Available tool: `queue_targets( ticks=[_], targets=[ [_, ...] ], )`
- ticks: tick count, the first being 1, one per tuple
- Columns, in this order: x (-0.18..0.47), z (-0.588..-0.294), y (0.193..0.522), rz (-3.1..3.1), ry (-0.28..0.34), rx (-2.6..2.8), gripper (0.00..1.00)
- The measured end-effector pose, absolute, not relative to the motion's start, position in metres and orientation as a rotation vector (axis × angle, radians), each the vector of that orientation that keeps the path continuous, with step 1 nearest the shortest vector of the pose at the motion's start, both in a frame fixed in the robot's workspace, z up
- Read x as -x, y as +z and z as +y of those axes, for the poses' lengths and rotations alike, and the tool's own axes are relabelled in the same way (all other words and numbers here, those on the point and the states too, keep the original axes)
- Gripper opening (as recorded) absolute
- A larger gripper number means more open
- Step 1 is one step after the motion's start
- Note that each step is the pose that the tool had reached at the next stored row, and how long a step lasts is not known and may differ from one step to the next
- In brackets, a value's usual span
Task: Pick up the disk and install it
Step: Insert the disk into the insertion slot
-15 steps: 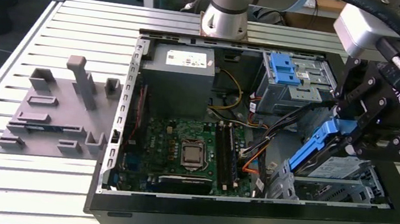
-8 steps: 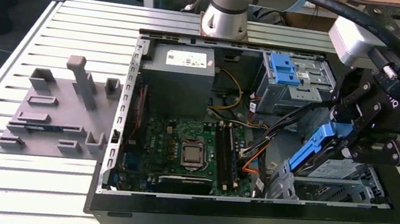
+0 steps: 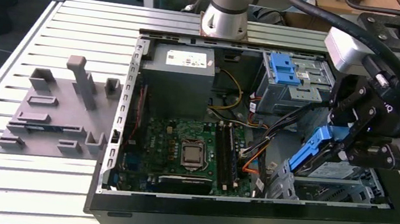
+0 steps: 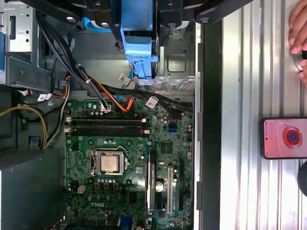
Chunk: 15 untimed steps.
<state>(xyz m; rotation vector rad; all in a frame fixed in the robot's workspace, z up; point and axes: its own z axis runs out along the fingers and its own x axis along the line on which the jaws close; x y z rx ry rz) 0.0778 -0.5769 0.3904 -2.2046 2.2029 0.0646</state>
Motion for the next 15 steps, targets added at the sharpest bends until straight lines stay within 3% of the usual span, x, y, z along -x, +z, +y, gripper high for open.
queue_targets(
  ticks=[10, 12, 14, 15],
  targets=[
    [-0.078, -0.577, 0.384, 2.203, 0.065, 2.204, 0.44],
    [-0.078, -0.577, 0.380, 2.203, 0.065, 2.204, 0.42],
    [-0.078, -0.577, 0.377, 2.203, 0.065, 2.204, 0.30],
    [-0.078, -0.577, 0.377, 2.203, 0.065, 2.205, 0.30]
  ],
)
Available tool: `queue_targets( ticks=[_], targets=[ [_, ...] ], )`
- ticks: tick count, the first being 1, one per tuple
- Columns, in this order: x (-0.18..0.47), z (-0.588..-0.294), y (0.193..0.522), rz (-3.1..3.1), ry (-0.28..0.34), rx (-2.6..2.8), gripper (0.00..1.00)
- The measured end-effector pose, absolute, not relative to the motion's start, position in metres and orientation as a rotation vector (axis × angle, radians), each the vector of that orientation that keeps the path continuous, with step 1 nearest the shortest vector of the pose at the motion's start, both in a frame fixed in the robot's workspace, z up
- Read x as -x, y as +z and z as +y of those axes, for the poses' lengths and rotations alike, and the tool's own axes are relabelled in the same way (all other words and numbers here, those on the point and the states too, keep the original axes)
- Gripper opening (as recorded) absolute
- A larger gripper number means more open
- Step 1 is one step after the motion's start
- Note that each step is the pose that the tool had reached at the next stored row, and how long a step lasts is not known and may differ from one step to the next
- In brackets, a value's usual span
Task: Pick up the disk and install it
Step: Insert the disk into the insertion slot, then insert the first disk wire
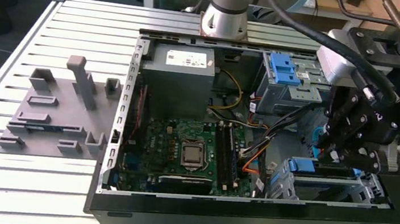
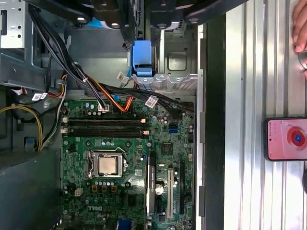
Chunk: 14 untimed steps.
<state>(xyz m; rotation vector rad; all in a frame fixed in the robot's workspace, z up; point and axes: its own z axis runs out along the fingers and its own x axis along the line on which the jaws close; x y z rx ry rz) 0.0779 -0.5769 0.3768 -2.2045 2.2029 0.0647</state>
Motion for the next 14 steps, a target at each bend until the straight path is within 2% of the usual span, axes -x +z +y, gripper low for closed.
queue_targets(
  ticks=[2, 3, 5, 14],
  targets=[
    [-0.0779, -0.5770, 0.3753, 2.203, 0.065, 2.204, 0.18],
    [-0.0779, -0.5770, 0.3744, 2.203, 0.065, 2.204, 0.18],
    [-0.0779, -0.5769, 0.3733, 2.203, 0.065, 2.205, 0.11],
    [-0.0779, -0.5769, 0.3721, 2.203, 0.065, 2.204, 0.11]
  ],
)
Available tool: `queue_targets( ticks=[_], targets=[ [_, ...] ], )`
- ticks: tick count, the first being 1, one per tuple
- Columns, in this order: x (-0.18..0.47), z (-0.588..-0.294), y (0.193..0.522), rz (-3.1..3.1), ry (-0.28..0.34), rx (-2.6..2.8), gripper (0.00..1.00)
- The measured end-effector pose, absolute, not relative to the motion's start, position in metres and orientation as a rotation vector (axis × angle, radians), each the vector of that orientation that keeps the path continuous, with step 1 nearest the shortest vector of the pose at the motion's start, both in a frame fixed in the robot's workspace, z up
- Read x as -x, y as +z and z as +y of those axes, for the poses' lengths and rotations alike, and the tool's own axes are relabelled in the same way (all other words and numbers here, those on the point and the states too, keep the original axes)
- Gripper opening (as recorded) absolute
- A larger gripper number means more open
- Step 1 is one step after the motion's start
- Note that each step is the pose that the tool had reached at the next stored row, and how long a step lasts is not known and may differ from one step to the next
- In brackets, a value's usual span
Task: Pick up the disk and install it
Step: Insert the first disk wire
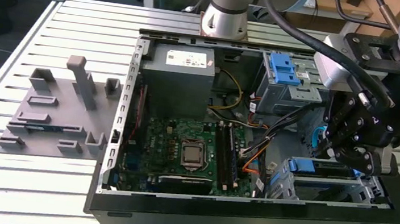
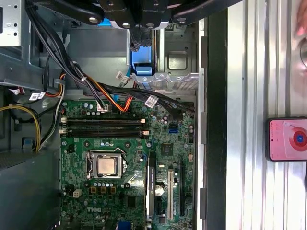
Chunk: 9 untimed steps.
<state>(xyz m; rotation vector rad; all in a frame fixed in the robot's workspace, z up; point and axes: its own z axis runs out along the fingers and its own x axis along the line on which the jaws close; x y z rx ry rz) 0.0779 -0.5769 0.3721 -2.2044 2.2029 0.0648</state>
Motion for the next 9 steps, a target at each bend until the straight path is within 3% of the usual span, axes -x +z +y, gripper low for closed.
queue_targets(
  ticks=[9],
  targets=[
    [-0.0800, -0.5770, 0.3719, 2.203, 0.065, 2.204, 0.11]
  ],
)
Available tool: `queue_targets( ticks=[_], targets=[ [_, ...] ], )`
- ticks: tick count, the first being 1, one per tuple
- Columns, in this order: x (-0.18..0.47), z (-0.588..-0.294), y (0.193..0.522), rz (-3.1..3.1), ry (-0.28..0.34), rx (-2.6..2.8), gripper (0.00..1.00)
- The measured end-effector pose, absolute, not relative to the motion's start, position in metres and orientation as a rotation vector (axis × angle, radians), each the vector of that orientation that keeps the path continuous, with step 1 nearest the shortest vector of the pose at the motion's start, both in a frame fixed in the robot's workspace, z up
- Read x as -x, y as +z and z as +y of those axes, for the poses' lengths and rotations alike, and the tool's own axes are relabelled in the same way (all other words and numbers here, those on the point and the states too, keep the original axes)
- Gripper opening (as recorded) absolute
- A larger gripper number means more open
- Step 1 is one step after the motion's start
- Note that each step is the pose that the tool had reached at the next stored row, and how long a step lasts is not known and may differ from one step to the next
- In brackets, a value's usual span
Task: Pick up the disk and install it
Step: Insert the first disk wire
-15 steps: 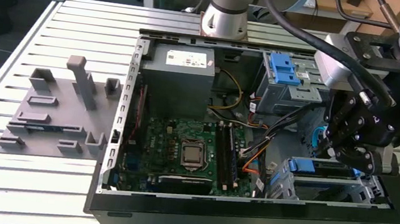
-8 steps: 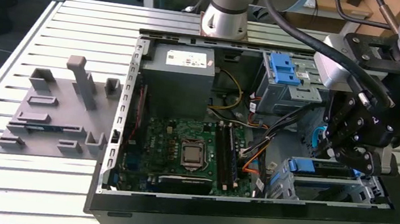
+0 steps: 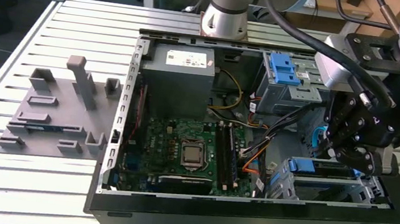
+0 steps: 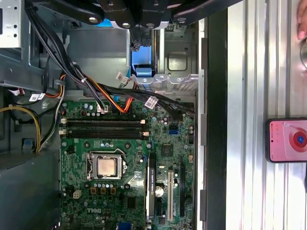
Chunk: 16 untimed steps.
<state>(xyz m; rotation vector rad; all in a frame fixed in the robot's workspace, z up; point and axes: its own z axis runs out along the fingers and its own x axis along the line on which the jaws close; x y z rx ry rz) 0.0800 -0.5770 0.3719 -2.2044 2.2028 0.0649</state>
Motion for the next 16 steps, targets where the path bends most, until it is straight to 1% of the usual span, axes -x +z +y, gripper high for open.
queue_targets(
  ticks=[11, 16],
  targets=[
    [-0.105, -0.577, 0.371, 2.203, 0.065, 2.205, 0.11],
    [-0.107, -0.576, 0.371, 2.203, 0.065, 2.204, 0.11]
  ],
)
